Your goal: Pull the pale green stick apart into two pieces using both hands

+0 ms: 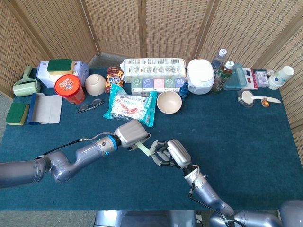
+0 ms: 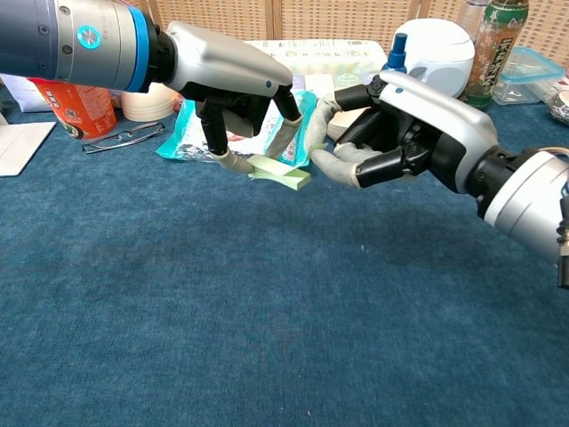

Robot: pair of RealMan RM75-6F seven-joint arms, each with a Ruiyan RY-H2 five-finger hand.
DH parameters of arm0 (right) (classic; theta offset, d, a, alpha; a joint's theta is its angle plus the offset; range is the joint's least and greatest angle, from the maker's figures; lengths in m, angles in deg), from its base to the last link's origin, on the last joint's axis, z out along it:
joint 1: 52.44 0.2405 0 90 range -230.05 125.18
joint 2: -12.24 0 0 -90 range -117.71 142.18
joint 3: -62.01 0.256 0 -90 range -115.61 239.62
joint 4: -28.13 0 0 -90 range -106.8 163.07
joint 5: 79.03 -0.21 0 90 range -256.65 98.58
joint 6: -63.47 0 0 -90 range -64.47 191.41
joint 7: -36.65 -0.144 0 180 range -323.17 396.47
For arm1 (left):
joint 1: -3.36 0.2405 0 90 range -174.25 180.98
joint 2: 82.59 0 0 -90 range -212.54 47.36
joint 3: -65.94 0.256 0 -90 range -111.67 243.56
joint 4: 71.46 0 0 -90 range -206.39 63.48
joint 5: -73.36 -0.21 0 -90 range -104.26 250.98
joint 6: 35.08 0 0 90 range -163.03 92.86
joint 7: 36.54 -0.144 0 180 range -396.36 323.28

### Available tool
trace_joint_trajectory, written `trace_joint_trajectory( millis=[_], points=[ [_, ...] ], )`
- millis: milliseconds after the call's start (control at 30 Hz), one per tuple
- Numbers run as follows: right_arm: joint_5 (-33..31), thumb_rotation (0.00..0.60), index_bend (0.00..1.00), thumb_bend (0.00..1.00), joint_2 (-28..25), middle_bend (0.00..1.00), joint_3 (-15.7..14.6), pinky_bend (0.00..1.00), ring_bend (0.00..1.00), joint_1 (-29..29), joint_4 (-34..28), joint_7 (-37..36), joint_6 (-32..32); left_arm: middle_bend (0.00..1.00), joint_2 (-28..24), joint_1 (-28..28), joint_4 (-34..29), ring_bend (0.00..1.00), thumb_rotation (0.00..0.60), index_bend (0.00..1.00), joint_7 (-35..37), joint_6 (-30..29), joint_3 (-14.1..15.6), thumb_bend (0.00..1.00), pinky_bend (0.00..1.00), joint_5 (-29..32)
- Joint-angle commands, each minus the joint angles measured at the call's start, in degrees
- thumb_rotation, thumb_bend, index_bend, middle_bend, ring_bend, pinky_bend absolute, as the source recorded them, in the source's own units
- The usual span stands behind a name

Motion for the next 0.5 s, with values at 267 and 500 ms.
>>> trace_joint_trajectory(
  millis=[267, 500],
  points=[
    [-0.5, 0.600, 0.82, 0.53, 0.1, 1.00, 0.0, 1.00, 1.00, -0.3, 0.4, 0.0, 0.1, 0.96, -0.1, 0.5, 0.4, 0.92, 0.600, 0.73, 0.0, -0.2, 0.5, 0.44, 0.90, 0.0],
    [-0.6, 0.600, 0.84, 0.53, 0.0, 1.00, 0.0, 1.00, 1.00, -0.5, 0.6, -0.4, 0.1, 0.97, 0.1, 0.9, 0.7, 0.93, 0.600, 0.75, -0.1, -0.4, 0.8, 0.44, 0.90, -0.2]
  ],
)
